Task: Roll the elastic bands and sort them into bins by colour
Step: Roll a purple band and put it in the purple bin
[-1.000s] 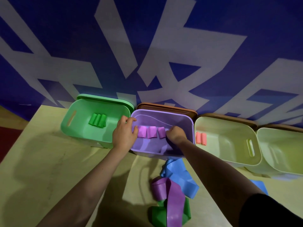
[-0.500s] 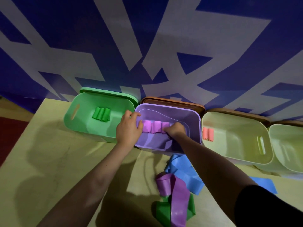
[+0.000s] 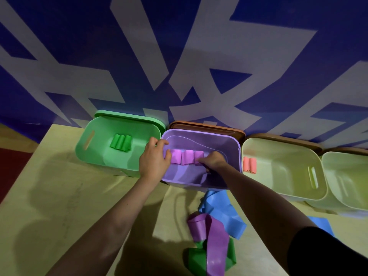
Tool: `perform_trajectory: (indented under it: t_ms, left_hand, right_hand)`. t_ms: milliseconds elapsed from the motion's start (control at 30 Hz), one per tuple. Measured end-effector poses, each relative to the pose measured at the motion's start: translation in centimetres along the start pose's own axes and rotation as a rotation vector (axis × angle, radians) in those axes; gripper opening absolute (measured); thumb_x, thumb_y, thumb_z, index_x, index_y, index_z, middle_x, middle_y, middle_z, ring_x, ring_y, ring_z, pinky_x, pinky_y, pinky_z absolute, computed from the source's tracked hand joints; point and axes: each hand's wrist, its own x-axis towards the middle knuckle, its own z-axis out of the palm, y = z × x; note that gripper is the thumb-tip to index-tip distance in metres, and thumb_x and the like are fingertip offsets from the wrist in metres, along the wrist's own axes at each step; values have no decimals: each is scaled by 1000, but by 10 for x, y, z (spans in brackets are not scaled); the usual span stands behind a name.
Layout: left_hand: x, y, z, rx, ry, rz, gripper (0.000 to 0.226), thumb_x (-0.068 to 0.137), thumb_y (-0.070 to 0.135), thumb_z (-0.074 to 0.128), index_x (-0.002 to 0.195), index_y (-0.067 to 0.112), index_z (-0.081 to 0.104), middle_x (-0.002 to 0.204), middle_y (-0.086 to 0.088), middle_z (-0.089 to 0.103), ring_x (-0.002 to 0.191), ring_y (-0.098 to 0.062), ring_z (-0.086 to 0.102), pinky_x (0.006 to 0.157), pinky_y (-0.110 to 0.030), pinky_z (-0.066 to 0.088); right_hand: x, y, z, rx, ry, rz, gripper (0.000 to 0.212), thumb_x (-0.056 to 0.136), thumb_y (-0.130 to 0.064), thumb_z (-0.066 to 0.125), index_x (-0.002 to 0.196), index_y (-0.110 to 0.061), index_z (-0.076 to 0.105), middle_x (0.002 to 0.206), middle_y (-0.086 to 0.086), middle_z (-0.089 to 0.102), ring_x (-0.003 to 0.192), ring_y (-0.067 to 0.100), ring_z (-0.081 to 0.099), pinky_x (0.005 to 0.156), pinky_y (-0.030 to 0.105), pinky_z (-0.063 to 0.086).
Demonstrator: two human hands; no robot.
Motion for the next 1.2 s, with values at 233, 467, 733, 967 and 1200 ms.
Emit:
perform_trajectory:
  t_ms: [233, 467, 733, 967, 1200]
  left_hand:
    - [1, 1, -1, -5, 0, 10, 27, 89, 21, 55, 114, 14, 61, 109, -8, 50, 93, -26, 56, 59, -30, 39]
    - [2, 5, -13, 68, -30, 88, 22, 87, 26, 58, 104, 14, 67, 100, -10, 58, 102, -30, 50, 80, -37, 41]
    - [-26, 46, -37, -82, -86, 141, 19, 89, 27, 60, 103, 17, 68, 109, -9, 61, 107, -30, 50, 86, -36, 41]
    - [-99, 80, -35, -408, -254, 175, 10, 88, 11, 62, 96, 11, 69, 89, -2, 64, 70, -15, 58, 71, -26, 47]
    - [-160, 72, 4, -556, -541, -28, 6, 92, 11, 59, 93, 14, 63, 78, 1, 59, 71, -16, 55, 56, -14, 42]
  right_hand:
    - [-6, 3, -4, 7, 57, -60, 40, 87, -45, 62, 95, -6, 67, 87, 9, 60, 81, 23, 55, 72, 28, 39]
    - [-41, -9, -22, 81, 96, -207, 30, 93, -29, 55, 67, -15, 59, 81, 12, 66, 80, 27, 61, 77, 34, 49]
    - [-116, 21, -54, 356, 217, -356, 22, 90, -13, 55, 68, -11, 58, 63, 7, 62, 62, 23, 59, 78, 47, 54]
    - [-188, 80, -61, 655, 295, -406, 16, 94, -5, 52, 79, -4, 60, 62, 7, 57, 45, 8, 54, 54, 25, 48]
    - [-217, 149, -14, 658, 237, -291, 13, 92, -8, 54, 83, -6, 63, 64, 4, 61, 49, 9, 56, 52, 22, 47]
